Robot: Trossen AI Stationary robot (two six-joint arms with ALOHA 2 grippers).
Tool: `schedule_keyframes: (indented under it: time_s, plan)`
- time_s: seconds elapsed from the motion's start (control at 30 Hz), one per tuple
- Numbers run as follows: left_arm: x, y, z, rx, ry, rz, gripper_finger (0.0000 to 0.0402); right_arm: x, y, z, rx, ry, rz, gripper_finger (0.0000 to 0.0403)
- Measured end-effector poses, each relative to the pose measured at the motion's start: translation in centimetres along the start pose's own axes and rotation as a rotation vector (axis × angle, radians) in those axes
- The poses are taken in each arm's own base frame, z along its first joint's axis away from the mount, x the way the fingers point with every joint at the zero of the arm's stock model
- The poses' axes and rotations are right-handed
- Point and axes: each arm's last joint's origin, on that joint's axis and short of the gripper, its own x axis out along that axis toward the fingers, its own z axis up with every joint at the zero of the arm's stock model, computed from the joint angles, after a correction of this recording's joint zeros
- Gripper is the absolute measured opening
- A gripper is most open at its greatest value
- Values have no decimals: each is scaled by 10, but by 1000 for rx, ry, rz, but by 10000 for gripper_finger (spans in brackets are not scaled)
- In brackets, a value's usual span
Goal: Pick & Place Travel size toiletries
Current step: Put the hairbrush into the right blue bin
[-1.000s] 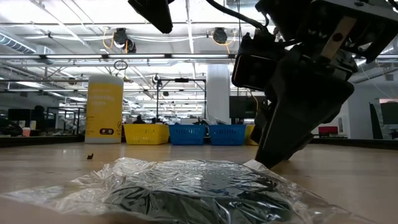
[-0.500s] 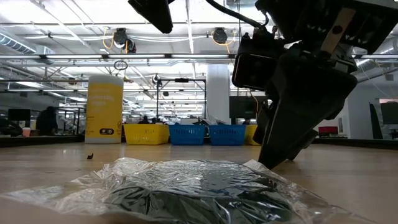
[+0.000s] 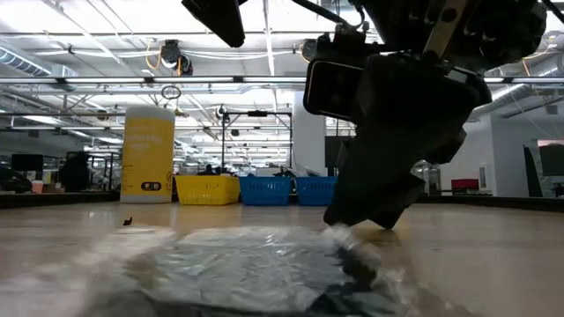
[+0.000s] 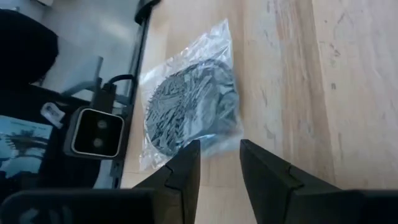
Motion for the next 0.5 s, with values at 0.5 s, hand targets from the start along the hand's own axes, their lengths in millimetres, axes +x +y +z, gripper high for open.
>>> schedule_keyframes:
  time_s: [0.5]
  plan:
    - [11,-20,-12,-30,66,-254,285,1,2,-3,-5,22,1,105]
